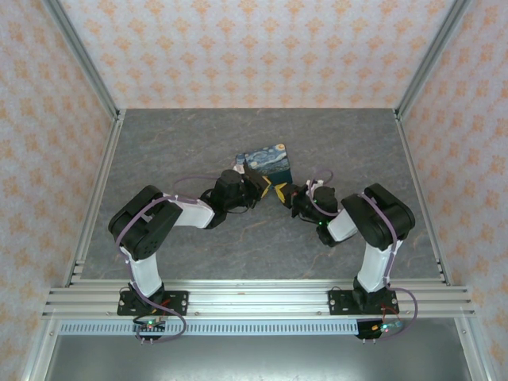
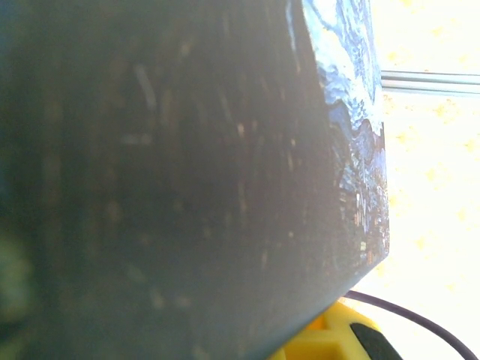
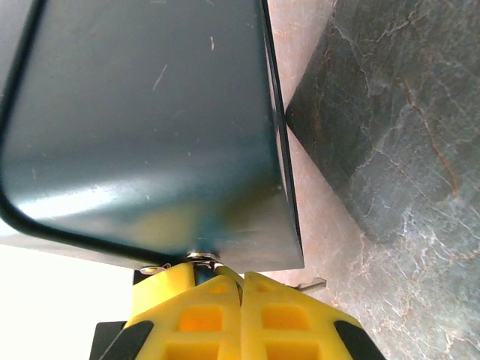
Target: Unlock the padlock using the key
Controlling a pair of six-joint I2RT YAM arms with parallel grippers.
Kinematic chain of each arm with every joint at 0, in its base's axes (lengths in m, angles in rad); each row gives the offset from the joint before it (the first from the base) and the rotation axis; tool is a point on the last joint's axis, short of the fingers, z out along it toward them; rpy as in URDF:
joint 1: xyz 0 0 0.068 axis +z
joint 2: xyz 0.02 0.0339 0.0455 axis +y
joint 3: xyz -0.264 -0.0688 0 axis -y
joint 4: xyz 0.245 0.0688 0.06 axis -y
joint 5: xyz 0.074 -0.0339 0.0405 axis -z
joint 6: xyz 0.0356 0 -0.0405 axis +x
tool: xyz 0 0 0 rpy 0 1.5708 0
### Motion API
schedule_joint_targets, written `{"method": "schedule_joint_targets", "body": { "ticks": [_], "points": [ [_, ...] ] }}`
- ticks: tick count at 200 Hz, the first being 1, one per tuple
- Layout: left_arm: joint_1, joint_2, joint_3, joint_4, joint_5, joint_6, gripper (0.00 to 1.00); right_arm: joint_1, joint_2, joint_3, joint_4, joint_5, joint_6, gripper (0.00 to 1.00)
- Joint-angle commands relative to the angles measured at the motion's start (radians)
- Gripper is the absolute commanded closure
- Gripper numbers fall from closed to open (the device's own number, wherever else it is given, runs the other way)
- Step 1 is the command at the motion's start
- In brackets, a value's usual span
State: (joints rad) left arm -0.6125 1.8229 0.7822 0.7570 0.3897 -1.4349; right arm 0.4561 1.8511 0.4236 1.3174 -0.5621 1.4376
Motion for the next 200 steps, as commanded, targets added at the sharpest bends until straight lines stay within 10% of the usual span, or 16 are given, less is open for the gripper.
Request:
{"method": "schedule_joint_targets", "body": {
  "ticks": [1,200],
  "points": [
    [-0.060,-0.011,0.032,0.132,0.131,0.007,1.00,0.006,0.025,0.060,0.004,-0.021,0.010,1.00],
    [-0.087,0.026,0.052,0.130,0.176,0.059,1.00,-0.035,0.095,0.159,0.043,-0.189,0.075,1.00]
  ]
}}
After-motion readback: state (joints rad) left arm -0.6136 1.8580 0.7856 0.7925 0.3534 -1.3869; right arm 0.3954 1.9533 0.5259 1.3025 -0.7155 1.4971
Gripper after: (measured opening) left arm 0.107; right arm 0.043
